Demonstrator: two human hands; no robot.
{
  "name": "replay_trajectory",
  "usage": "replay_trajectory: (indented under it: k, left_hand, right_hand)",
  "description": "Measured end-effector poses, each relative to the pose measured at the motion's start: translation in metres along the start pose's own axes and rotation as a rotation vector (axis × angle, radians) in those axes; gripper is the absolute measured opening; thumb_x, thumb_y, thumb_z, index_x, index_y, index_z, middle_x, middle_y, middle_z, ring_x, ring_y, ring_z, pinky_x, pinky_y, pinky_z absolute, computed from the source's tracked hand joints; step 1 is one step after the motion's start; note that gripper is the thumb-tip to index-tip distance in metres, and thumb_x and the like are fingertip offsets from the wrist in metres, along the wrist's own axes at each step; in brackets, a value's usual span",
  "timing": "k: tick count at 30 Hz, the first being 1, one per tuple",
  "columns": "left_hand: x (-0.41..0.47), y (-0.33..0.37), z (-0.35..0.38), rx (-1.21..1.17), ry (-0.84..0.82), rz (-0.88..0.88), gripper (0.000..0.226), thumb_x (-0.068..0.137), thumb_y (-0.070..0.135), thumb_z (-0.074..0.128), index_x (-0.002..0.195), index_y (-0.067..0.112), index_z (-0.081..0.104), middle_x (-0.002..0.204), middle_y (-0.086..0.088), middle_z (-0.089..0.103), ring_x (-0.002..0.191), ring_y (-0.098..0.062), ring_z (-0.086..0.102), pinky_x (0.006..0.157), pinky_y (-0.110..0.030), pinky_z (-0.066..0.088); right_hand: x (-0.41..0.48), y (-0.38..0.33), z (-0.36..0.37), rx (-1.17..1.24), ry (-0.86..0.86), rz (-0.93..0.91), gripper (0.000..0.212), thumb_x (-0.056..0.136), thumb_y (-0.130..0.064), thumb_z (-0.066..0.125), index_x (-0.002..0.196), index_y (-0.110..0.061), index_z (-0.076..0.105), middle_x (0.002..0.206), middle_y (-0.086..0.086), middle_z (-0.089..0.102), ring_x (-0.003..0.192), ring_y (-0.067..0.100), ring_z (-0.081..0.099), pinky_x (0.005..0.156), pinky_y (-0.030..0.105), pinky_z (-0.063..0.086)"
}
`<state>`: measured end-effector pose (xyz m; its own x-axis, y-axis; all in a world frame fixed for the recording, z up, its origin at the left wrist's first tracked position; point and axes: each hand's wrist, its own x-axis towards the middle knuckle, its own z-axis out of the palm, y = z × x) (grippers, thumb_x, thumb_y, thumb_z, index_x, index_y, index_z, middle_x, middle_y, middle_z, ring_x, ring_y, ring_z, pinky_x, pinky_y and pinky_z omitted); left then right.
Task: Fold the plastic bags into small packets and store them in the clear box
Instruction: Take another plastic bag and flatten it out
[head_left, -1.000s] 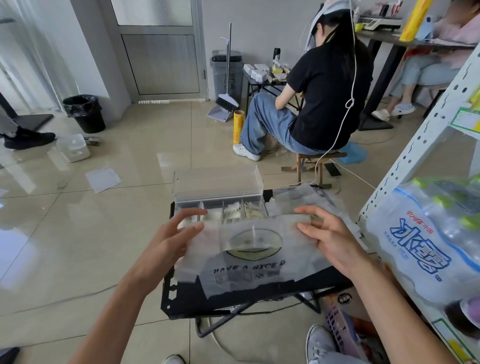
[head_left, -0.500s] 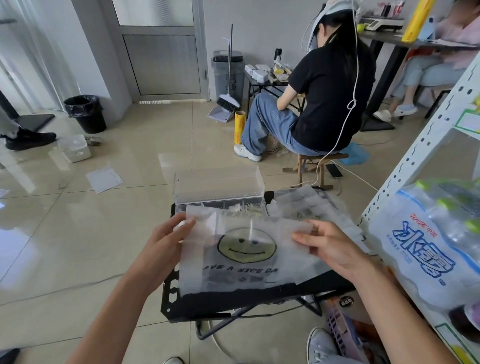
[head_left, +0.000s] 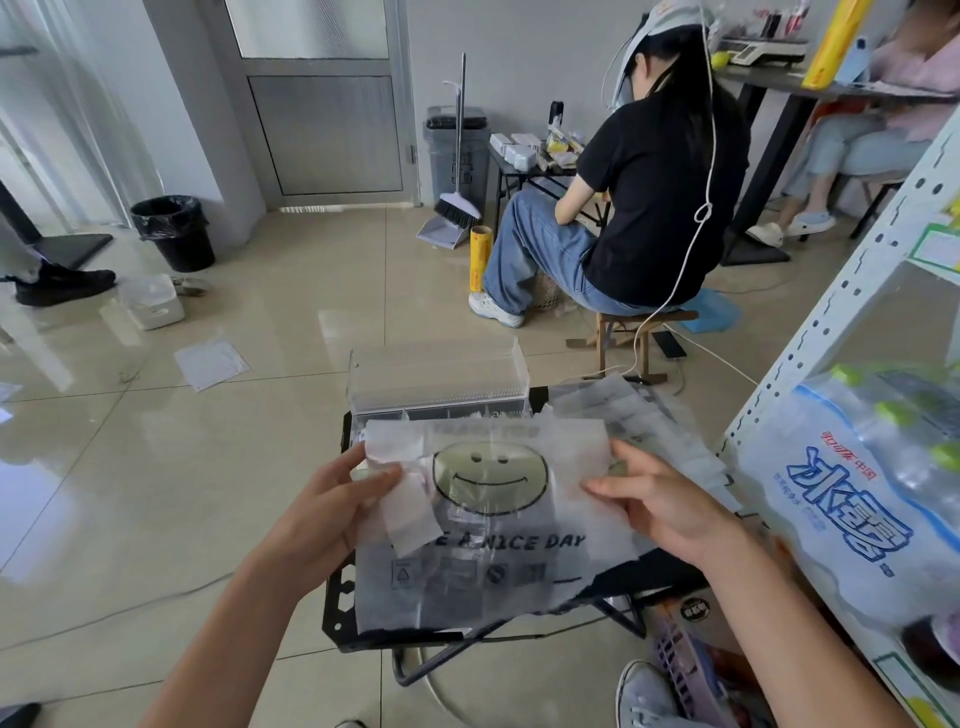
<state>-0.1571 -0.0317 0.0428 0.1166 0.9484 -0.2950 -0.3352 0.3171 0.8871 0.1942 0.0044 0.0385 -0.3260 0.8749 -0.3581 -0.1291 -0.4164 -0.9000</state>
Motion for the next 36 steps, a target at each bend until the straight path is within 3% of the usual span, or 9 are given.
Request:
replay_trajectory:
  k: [8, 11, 14, 16, 21, 25, 30, 33, 36]
  left_hand:
    - [0.000, -0.002, 0.001, 0.260, 0.064, 0.100, 0.026, 0.102, 0.003, 0.060, 0.117, 0.022, 0.070, 0.092, -0.015, 0.073, 0.075, -0.027, 0.063, 0.058, -0.032, 0.050]
    - [0.000, -0.004, 0.004, 0.464, 0.097, 0.201, 0.023, 0.106, 0.001, 0.052, 0.113, 0.020, 0.061, 0.069, 0.000, 0.059, 0.056, -0.013, 0.048, 0.048, -0.021, 0.038]
    - [-0.001, -0.003, 0.003, 0.521, 0.076, 0.258, 0.015, 0.104, 0.000, 0.053, 0.093, 0.010, 0.052, 0.063, 0.002, 0.048, 0.055, -0.015, 0.036, 0.045, -0.020, 0.028]
    - [-0.001, -0.001, 0.001, 0.504, 0.067, 0.265, 0.022, 0.103, -0.002, 0.050, 0.084, 0.008, 0.053, 0.065, -0.003, 0.044, 0.061, -0.018, 0.031, 0.048, -0.024, 0.023]
    - [-0.007, 0.010, 0.012, 0.144, 0.026, 0.095, 0.030, 0.103, 0.011, 0.038, 0.096, 0.005, 0.067, 0.085, -0.009, 0.063, 0.069, -0.018, 0.062, 0.054, -0.025, 0.047]
    - [0.000, 0.007, 0.003, 0.179, 0.062, 0.082, 0.043, 0.104, 0.042, 0.050, 0.089, 0.007, 0.069, 0.085, -0.007, 0.065, 0.078, -0.026, 0.062, 0.066, -0.034, 0.049]
    - [0.000, 0.001, -0.001, 0.442, 0.057, 0.216, 0.011, 0.097, 0.008, 0.069, 0.093, 0.012, 0.078, 0.093, 0.001, 0.073, 0.079, -0.012, 0.064, 0.065, -0.019, 0.050]
    - [0.000, 0.004, -0.011, 0.389, 0.024, 0.212, 0.029, 0.086, 0.002, 0.080, 0.111, 0.017, 0.074, 0.100, -0.006, 0.074, 0.086, -0.019, 0.068, 0.077, -0.028, 0.054]
    - [0.003, 0.003, -0.007, 0.251, 0.095, 0.181, 0.048, 0.083, 0.001, 0.080, 0.127, 0.015, 0.068, 0.109, -0.021, 0.076, 0.094, -0.033, 0.074, 0.082, -0.041, 0.061]
  right_hand:
    - [0.008, -0.001, 0.007, 0.138, 0.156, -0.032, 0.041, 0.093, 0.003, 0.063, 0.131, -0.010, 0.068, 0.125, 0.020, 0.072, 0.110, 0.033, 0.069, 0.087, 0.040, 0.054]
    - [0.008, 0.000, 0.008, 0.147, 0.149, -0.014, 0.039, 0.094, -0.001, 0.065, 0.130, -0.014, 0.070, 0.121, 0.015, 0.075, 0.105, 0.031, 0.072, 0.081, 0.039, 0.058]
    - [0.008, 0.001, 0.008, 0.127, 0.133, -0.008, 0.038, 0.097, -0.001, 0.062, 0.130, -0.018, 0.071, 0.125, 0.016, 0.074, 0.115, 0.036, 0.070, 0.095, 0.049, 0.056]
    - [0.007, -0.002, 0.012, 0.149, 0.177, -0.010, 0.031, 0.098, -0.002, 0.058, 0.122, -0.014, 0.074, 0.113, 0.016, 0.078, 0.097, 0.032, 0.075, 0.094, 0.050, 0.055]
    - [0.005, -0.008, 0.016, 0.231, 0.273, 0.012, 0.027, 0.098, -0.024, 0.049, 0.092, -0.009, 0.071, 0.079, 0.012, 0.069, 0.070, 0.027, 0.062, 0.070, 0.038, 0.046]
    - [0.006, -0.010, 0.015, 0.261, 0.174, 0.027, 0.034, 0.097, -0.041, 0.058, 0.089, -0.013, 0.076, 0.085, 0.011, 0.072, 0.080, 0.030, 0.065, 0.079, 0.041, 0.046]
    - [0.008, -0.008, 0.004, 0.049, 0.089, -0.053, 0.019, 0.093, 0.006, 0.060, 0.102, -0.005, 0.073, 0.107, 0.020, 0.070, 0.096, 0.031, 0.066, 0.076, 0.037, 0.055]
    - [0.006, -0.008, -0.001, -0.048, 0.065, -0.092, 0.047, 0.081, 0.001, 0.076, 0.126, -0.010, 0.067, 0.106, 0.021, 0.072, 0.099, 0.030, 0.071, 0.085, 0.037, 0.059]
    - [0.012, -0.005, 0.001, -0.134, 0.162, -0.114, 0.051, 0.072, -0.008, 0.083, 0.121, -0.008, 0.070, 0.112, 0.024, 0.075, 0.104, 0.032, 0.074, 0.101, 0.046, 0.053]
